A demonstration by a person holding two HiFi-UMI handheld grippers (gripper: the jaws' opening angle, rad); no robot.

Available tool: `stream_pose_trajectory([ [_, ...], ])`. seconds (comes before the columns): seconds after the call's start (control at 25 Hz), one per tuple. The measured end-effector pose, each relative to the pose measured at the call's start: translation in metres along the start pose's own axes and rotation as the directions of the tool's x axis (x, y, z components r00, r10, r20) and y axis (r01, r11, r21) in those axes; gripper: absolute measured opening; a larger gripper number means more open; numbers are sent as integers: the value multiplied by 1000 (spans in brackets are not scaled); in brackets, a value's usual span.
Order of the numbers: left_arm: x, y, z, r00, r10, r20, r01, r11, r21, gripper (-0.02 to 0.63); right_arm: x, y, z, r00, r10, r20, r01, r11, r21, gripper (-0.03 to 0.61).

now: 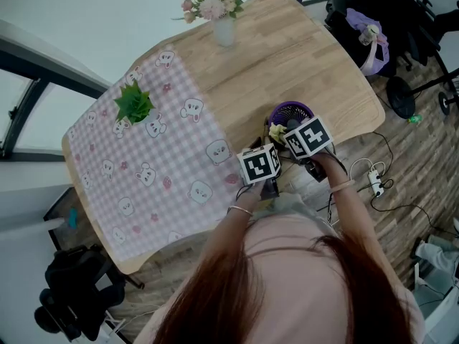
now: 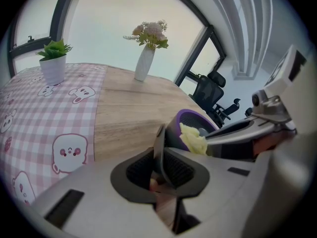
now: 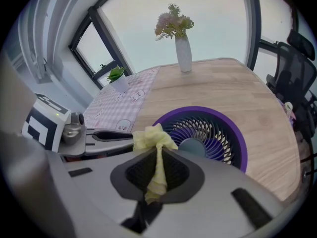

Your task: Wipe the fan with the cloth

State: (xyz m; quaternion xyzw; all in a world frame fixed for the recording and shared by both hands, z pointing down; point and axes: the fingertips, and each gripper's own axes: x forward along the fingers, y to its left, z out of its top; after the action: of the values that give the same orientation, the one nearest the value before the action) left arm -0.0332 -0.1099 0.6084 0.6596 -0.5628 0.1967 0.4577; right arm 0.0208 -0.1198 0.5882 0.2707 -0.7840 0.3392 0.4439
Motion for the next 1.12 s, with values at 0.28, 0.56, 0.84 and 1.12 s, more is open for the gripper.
stream_pose_trajectory([
  [0.28,-1,-1,1,1000,-3,-12,3,1000,11,60,1,-1,5,1000,-15,-21,16,1000,13,26],
  [0.56,1,-1,1,1000,-7,-13,7,1000,19,60,4,-2,14,999,-35,10,34,997,76,26],
  [0.84,-1,-2,2,1000,-7,-18,8,1000,26,60,3,-8,27,998,-35,52,28,990,139,26],
  [1.12,3,-1,-2,1000,-19,-21,19,1000,3,60,1,-20,36,995,-54,85,39,985,165,26],
])
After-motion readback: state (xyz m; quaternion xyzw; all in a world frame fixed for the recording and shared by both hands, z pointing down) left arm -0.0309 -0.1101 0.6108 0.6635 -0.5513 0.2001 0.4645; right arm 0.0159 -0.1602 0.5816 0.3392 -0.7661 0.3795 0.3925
